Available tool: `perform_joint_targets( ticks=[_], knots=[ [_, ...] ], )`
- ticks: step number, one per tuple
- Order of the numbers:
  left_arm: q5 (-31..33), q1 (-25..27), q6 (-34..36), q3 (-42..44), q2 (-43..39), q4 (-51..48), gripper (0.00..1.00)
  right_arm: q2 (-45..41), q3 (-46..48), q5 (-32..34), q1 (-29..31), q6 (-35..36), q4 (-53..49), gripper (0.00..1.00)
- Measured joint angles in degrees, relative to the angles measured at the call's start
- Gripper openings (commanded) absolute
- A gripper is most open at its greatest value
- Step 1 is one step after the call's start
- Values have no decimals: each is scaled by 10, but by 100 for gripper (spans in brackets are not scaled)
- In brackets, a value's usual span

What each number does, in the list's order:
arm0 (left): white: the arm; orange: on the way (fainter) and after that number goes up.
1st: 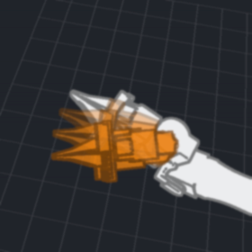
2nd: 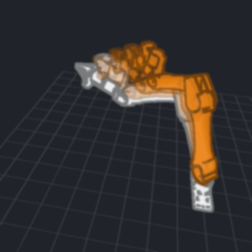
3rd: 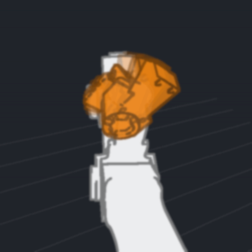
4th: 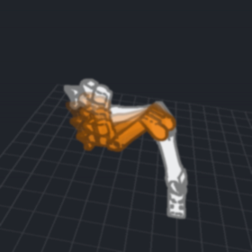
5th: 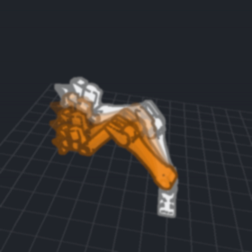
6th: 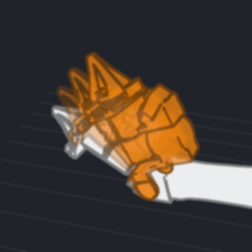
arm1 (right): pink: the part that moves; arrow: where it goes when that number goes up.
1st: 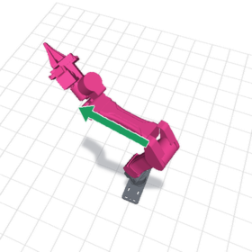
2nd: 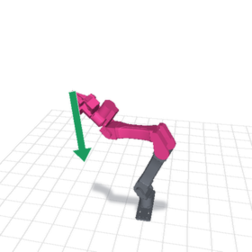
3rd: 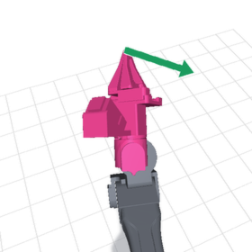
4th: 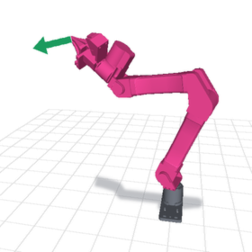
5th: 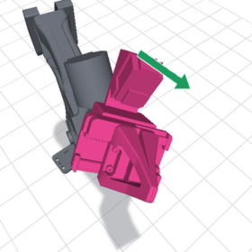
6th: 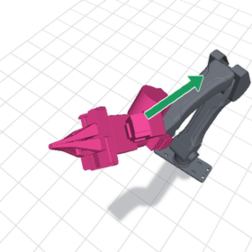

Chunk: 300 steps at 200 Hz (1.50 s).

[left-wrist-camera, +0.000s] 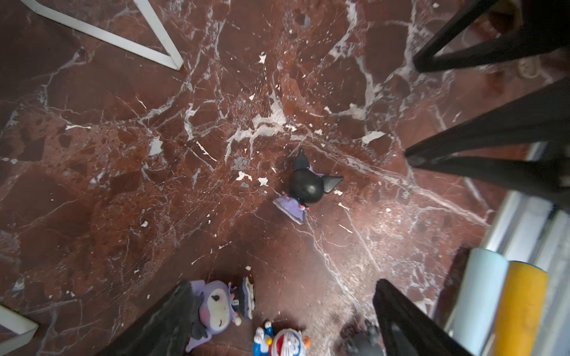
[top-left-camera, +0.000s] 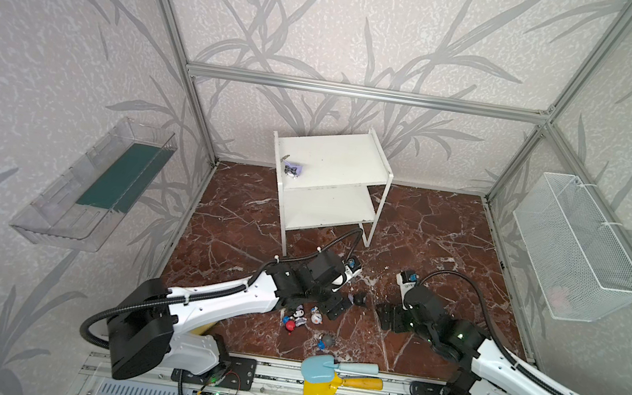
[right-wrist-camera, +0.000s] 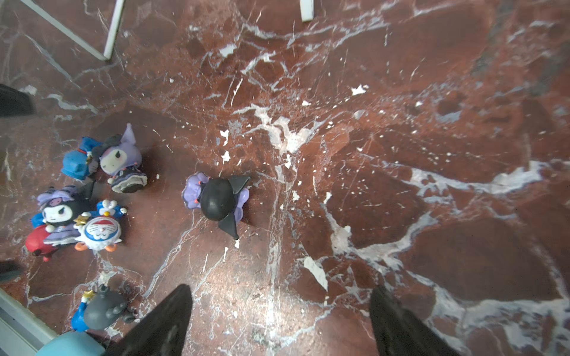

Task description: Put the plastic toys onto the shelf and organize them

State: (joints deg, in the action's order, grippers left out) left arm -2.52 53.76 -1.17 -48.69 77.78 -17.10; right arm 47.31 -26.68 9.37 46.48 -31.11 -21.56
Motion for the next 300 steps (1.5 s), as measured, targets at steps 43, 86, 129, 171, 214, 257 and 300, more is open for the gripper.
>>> perform_joint_targets(
  ticks=[43,86,129,171,214,257,300],
  knots=[
    [16,2,64,5,69,82,87,-103,2,29,0,-3,-63,92],
    [13,2,141,-1,140,102,82,-155,8,31,0,8,-92,93],
    [5,4,200,-10,166,99,77,-158,8,21,0,25,-114,93],
    [5,7,238,-31,191,101,70,-167,7,19,0,31,-122,93],
    [5,8,264,-60,222,97,61,-180,8,19,0,33,-124,93],
    [5,10,282,-79,241,85,60,-186,8,19,0,33,-126,93],
    [5,14,293,-85,251,80,60,-186,8,19,0,33,-126,93]
  ],
)
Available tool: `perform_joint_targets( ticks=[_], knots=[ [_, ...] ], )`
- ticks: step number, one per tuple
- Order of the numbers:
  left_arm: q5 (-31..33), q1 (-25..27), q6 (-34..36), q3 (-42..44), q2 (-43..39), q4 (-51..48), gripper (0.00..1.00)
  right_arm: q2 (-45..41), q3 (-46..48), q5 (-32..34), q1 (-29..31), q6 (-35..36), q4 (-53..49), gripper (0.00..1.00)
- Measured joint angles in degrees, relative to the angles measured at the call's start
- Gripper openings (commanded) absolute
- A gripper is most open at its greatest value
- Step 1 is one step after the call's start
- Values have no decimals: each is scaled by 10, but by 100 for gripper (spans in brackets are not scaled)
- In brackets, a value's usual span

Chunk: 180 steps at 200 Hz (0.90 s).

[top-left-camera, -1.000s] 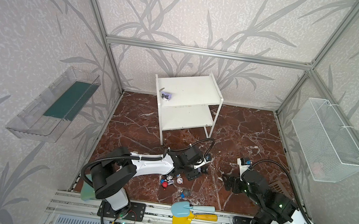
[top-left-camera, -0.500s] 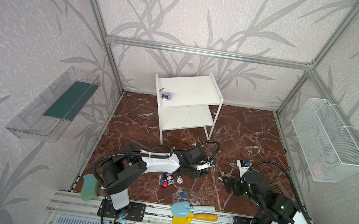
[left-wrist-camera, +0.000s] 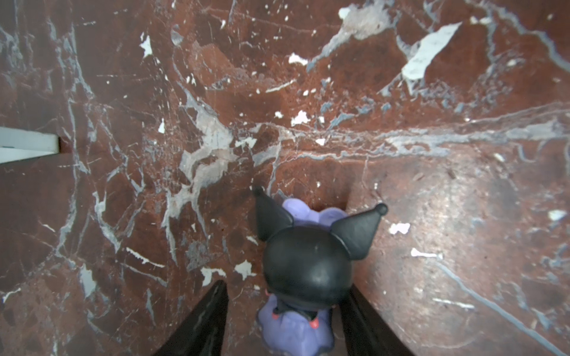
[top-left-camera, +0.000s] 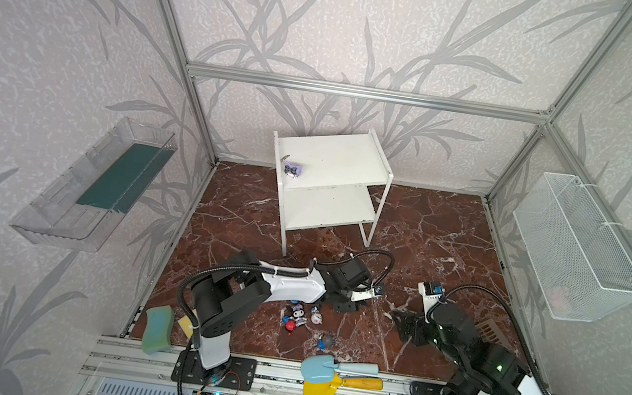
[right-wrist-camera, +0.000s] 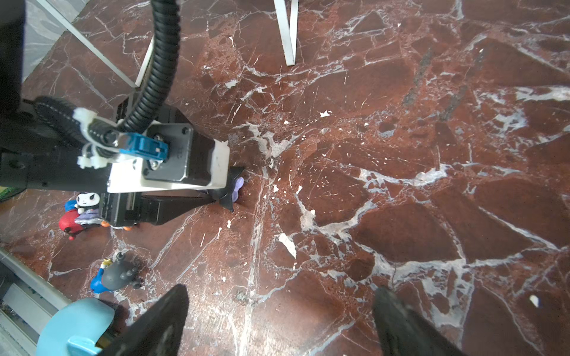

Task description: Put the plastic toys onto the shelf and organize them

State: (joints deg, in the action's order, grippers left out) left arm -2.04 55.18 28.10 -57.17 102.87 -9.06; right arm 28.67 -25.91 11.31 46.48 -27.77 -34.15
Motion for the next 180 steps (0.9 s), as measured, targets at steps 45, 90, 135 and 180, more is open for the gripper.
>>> perform_joint_targets(
  ticks=[45,90,135,180],
  knots=[
    [-4,2,4,-7,9,1,49,-4,0,2,0,0,0,93],
    [-17,2,-2,-7,7,-8,40,-8,0,2,0,13,1,93],
    [-56,2,-57,36,-110,-29,40,-17,11,-11,0,58,46,93],
    [-99,2,-121,64,-276,-51,39,4,21,-49,0,108,131,93]
  ],
)
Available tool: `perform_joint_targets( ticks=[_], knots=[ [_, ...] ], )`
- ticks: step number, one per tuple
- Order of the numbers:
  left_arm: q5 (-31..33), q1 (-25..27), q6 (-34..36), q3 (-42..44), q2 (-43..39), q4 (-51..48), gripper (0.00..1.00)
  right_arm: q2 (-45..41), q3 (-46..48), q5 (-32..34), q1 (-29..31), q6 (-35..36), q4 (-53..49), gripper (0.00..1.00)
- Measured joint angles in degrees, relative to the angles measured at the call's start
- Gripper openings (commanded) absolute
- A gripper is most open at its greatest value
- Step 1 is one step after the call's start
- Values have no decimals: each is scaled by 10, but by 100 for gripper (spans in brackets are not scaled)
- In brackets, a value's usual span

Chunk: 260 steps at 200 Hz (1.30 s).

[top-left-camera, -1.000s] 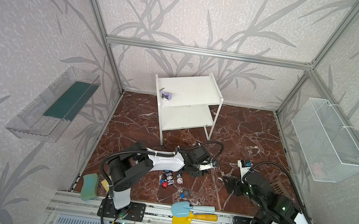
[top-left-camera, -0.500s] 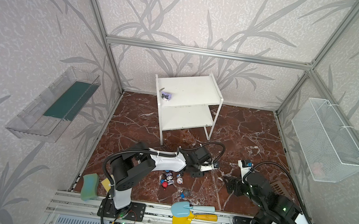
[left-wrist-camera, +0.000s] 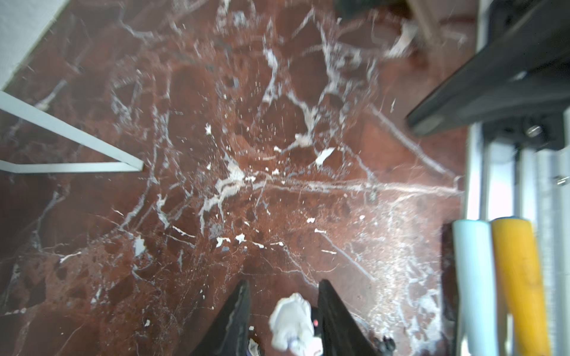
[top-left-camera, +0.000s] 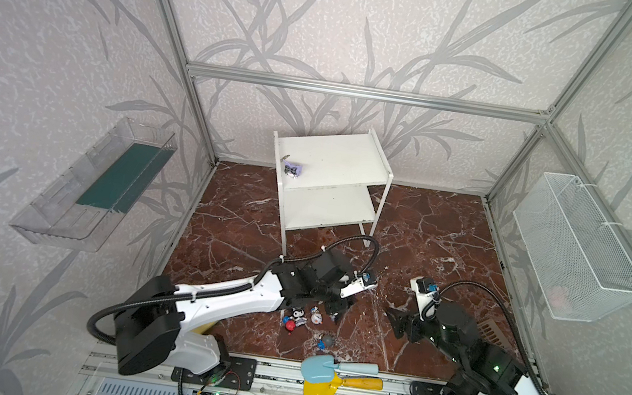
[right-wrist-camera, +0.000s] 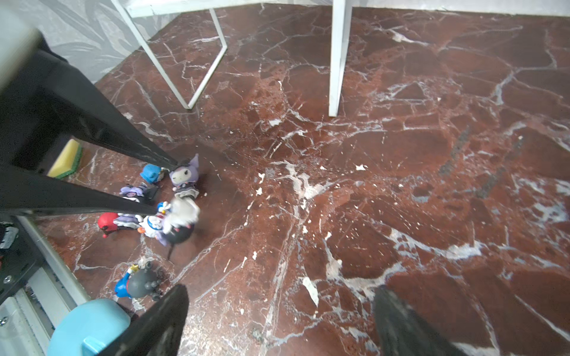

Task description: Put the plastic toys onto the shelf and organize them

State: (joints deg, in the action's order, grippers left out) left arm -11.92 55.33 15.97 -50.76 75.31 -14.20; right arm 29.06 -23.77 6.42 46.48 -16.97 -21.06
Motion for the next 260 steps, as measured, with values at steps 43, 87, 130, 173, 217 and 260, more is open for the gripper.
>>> perform_joint_targets(
  ticks=[43,87,130,173,217,260],
  knots=[
    [3,-2,-29,27,-80,-9,45,60,0,-40,0,22,54,93],
    [45,-9,-82,28,-93,-43,70,133,4,-97,2,20,98,90],
    [122,-17,-180,24,-93,-105,91,245,8,-122,42,2,153,89],
    [172,-37,-261,21,-123,-155,99,392,-19,-114,111,-58,194,89],
    [184,-55,-278,21,-199,-179,99,477,-64,-90,146,-131,217,90],
    [185,-75,-283,23,-245,-195,99,530,-125,-86,159,-155,220,90]
  ],
)
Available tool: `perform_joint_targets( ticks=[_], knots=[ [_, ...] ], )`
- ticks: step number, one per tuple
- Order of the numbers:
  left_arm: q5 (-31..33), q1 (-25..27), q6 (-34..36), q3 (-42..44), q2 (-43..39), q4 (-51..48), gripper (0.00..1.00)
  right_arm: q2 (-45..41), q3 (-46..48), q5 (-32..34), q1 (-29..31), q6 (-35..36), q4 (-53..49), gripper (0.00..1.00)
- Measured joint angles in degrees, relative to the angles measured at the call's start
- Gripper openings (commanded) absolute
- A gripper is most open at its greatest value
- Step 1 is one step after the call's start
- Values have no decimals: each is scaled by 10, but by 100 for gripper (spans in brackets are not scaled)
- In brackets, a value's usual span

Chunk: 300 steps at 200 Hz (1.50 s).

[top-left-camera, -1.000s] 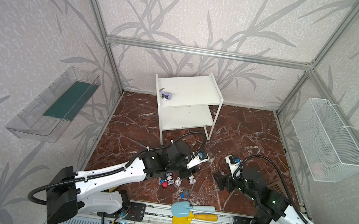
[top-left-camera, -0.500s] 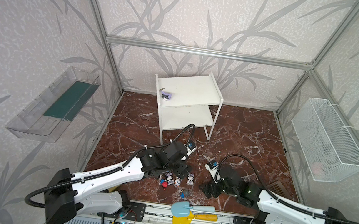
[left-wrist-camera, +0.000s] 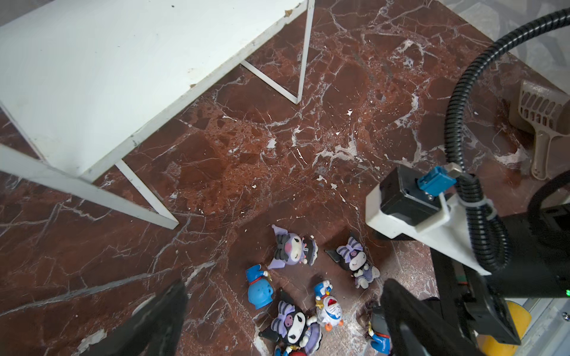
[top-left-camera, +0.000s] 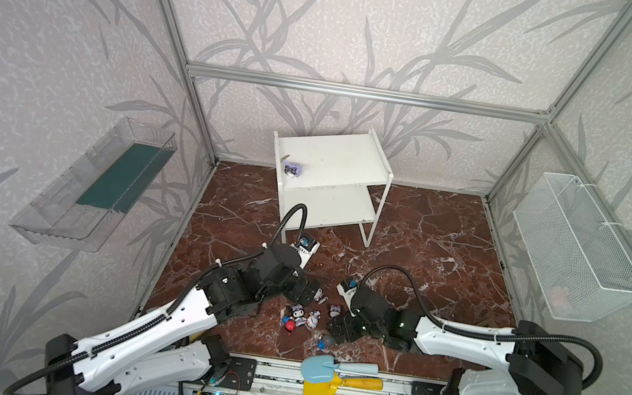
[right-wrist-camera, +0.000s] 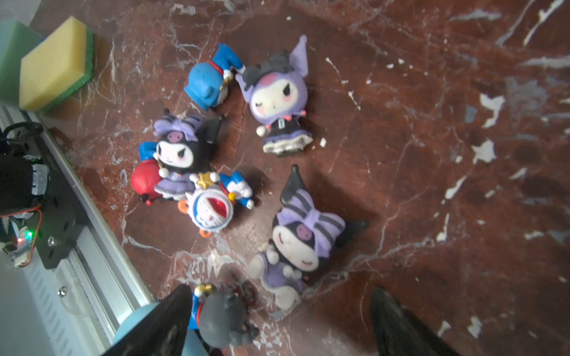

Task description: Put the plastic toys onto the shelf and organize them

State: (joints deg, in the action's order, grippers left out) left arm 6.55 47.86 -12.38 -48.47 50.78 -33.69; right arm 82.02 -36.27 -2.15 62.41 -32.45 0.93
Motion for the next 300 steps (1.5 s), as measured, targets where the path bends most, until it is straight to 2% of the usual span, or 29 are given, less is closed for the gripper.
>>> perform_joint_targets(
  ticks=[81,124,172,208,257,300],
  knots=[
    [-7,-7,-3,8,-35,-2,99,74,-61,65,21,-30,-63,79],
    [-17,-11,-3,10,-35,0,99,78,-65,97,25,-32,-93,64],
    [-27,-19,-3,10,-35,4,99,89,-80,119,30,-29,-118,53],
    [-34,-22,-3,10,-34,7,99,106,-97,127,37,-14,-122,48],
    [-39,-22,-4,10,-33,7,99,119,-105,127,37,11,-127,33],
    [-70,-29,-12,9,-14,5,99,97,-83,127,37,50,-99,30]
  ],
)
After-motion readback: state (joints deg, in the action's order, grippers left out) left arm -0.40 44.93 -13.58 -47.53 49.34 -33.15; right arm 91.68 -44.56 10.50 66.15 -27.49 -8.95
